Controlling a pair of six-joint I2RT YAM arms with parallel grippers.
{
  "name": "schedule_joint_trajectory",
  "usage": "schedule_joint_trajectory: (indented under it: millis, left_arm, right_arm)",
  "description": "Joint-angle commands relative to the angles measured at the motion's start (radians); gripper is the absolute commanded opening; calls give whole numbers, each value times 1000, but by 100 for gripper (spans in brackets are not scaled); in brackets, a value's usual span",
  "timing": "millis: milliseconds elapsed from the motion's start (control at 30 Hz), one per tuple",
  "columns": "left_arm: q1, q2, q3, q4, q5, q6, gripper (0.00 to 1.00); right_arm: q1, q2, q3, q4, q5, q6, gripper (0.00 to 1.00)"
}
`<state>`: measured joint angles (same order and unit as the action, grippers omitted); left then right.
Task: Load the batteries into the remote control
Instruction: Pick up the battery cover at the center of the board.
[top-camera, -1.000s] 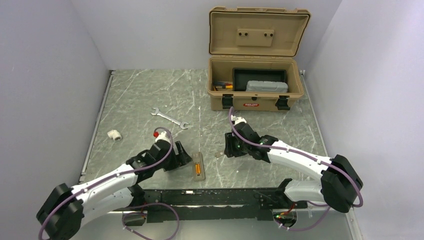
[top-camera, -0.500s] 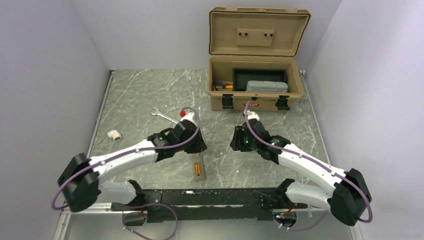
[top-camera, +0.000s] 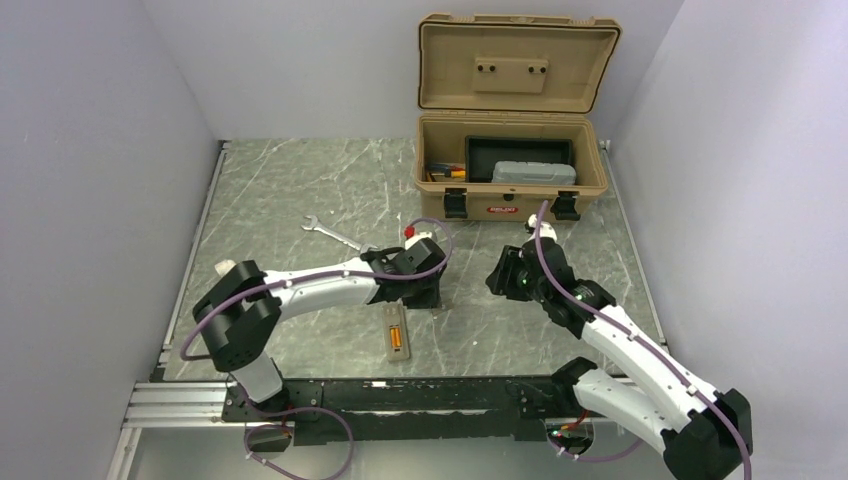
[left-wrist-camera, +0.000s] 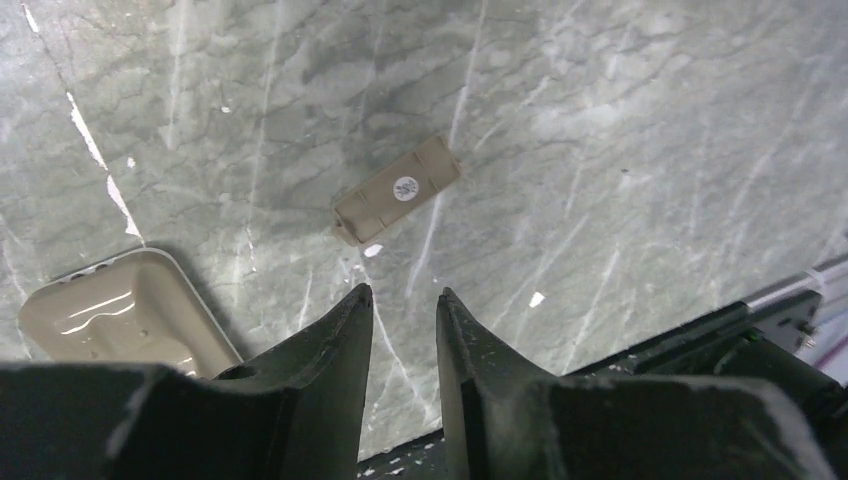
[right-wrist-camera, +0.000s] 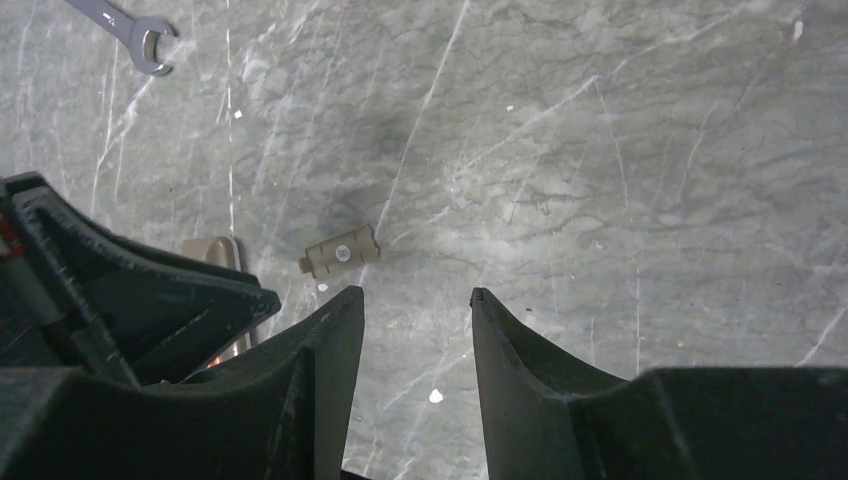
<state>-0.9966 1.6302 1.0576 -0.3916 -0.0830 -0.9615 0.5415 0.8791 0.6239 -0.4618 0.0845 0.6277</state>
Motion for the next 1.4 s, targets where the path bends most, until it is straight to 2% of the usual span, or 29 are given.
schedule_joint_trajectory:
  millis: [0, 133, 500, 1367]
  left_arm:
    - [-9, 51, 74, -88, -48, -23, 34]
    - [-13, 100, 125, -178, -82, -39, 34]
    - [-16, 182, 183, -223, -97, -58, 35]
    - [-17, 242, 192, -194, -83, -66, 33]
  right_arm:
    - [-22, -55, -17, -30, -32, -22, 47]
    - [-34, -73, -28, -40, -38, -29, 47]
    - [-47, -97, -41, -40, -57, -40, 47]
    - [-57, -98, -37, -55, -66, -57, 47]
